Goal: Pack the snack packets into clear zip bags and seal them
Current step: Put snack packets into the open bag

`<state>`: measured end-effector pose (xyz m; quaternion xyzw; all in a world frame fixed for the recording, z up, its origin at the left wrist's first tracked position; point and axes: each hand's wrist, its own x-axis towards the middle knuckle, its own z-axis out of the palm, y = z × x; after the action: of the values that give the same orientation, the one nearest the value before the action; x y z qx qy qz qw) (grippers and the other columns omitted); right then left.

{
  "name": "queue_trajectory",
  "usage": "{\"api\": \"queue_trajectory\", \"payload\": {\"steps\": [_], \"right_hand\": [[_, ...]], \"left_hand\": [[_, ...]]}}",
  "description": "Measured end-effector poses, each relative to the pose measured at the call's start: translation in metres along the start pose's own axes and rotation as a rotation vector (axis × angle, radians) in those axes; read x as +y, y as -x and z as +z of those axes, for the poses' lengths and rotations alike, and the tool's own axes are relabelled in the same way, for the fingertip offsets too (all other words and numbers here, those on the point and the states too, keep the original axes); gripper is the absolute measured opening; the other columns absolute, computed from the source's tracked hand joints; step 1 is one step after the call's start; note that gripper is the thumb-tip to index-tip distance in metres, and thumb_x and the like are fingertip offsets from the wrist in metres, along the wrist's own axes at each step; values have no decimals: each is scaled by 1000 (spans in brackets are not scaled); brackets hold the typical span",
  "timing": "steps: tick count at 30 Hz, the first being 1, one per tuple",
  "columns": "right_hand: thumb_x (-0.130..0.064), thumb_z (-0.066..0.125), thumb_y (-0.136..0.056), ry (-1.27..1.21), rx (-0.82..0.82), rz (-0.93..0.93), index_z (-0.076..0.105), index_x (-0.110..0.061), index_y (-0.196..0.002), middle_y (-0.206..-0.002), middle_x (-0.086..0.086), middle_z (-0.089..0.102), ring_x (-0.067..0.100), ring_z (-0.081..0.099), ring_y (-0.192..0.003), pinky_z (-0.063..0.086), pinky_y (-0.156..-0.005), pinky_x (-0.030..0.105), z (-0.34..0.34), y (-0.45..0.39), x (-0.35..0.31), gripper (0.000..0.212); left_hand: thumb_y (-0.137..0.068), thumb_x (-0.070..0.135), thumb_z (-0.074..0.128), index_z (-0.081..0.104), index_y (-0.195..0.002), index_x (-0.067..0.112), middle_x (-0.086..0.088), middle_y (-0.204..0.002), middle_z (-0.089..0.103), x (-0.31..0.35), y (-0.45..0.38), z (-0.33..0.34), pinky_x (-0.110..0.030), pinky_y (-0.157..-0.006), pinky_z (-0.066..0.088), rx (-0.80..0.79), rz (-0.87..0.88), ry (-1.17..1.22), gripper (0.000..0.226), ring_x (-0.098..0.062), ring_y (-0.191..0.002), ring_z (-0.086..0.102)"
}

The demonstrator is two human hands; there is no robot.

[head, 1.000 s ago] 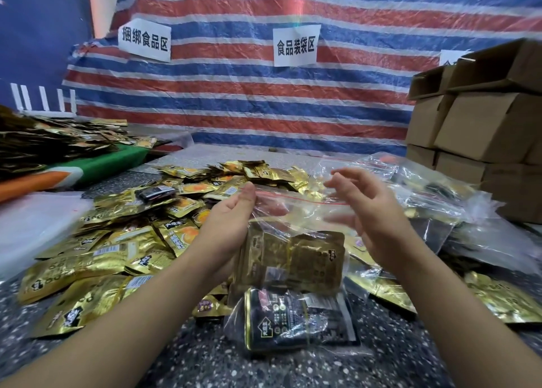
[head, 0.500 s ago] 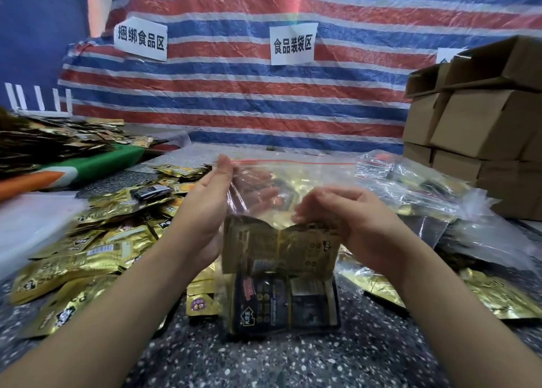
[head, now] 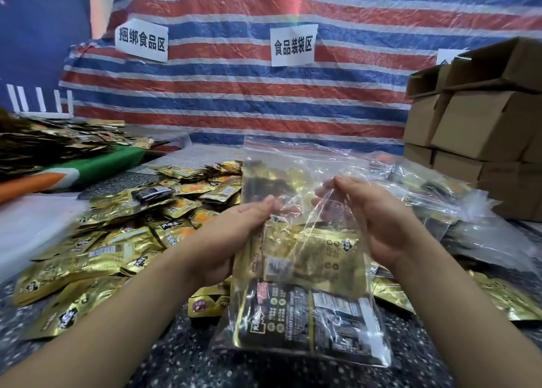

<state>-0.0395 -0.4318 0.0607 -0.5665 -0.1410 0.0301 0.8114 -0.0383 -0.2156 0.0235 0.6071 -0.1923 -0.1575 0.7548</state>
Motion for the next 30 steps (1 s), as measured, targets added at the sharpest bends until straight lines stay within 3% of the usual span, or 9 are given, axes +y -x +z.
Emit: {"api": "queue_trajectory", "payload": {"steps": [6, 9, 11, 15, 18, 21, 25, 30], "right_hand": [[-15, 57, -91, 136, 14, -10, 67, -4, -90, -78, 8, 72, 24, 73, -77, 58, -62, 29, -7, -4, 12, 14], [-16, 66, -77, 141, 35, -39, 71, -6, -94, -82, 10, 74, 26, 73, -79, 60, -65, 32, -10, -6, 12, 20], [-16, 67, -75, 155, 29, -73, 77, -8, -89, -83, 11, 74, 26, 73, -80, 60, -67, 31, -12, -7, 12, 18], [-20, 67, -78, 169, -26, -103, 79, -10, -87, -86, 12, 74, 26, 72, -83, 59, -71, 31, -15, -8, 16, 18], [-26, 69, -80, 162, -28, -100, 79, -10, -85, -88, 14, 74, 26, 72, -82, 59, -70, 31, -15, -8, 18, 19], [-18, 69, -77, 198, 47, -146, 79, -10, -81, -81, 12, 75, 22, 72, -73, 57, -62, 25, -17, -10, 19, 14], [-11, 70, -72, 246, 100, -194, 79, -11, -80, -80, 13, 75, 21, 73, -70, 55, -57, 22, -22, -12, 19, 12], [-19, 72, -75, 331, 102, -247, 80, -16, -83, -82, 12, 76, 22, 74, -72, 55, -58, 22, -26, -13, 20, 12]], "left_hand": [[-96, 32, 52, 77, -95, 18, -4, -78, 75, -9, -1, 0, -30, -60, 60, 100, 24, -209, 28, -17, -68, 71], [-93, 34, 53, 71, -98, 14, -5, -92, 77, -6, -5, -1, -37, -76, 57, 231, 147, -282, 28, -23, -85, 72], [-88, 39, 52, 69, -98, 11, -7, -93, 77, -1, -6, -4, -34, -69, 58, 299, 223, -221, 33, -27, -85, 74], [-96, 33, 50, 67, -96, 11, -6, -87, 77, 4, -4, -5, -28, -53, 56, 375, 264, -163, 28, -23, -71, 74], [-101, 28, 47, 67, -94, 12, -2, -79, 76, 3, -5, -4, -24, -53, 55, 418, 316, -203, 27, -18, -66, 72], [-103, 21, 45, 67, -93, 12, 1, -72, 75, 1, -5, -6, -21, -54, 54, 459, 347, -230, 26, -14, -63, 71], [-103, 18, 47, 69, -94, 16, 4, -76, 74, -2, -8, -6, -24, -55, 54, 469, 326, -256, 24, -17, -66, 72], [-101, 27, 49, 69, -95, 14, 1, -75, 74, -2, -6, -7, -22, -54, 54, 474, 356, -232, 25, -17, -64, 72]]}}
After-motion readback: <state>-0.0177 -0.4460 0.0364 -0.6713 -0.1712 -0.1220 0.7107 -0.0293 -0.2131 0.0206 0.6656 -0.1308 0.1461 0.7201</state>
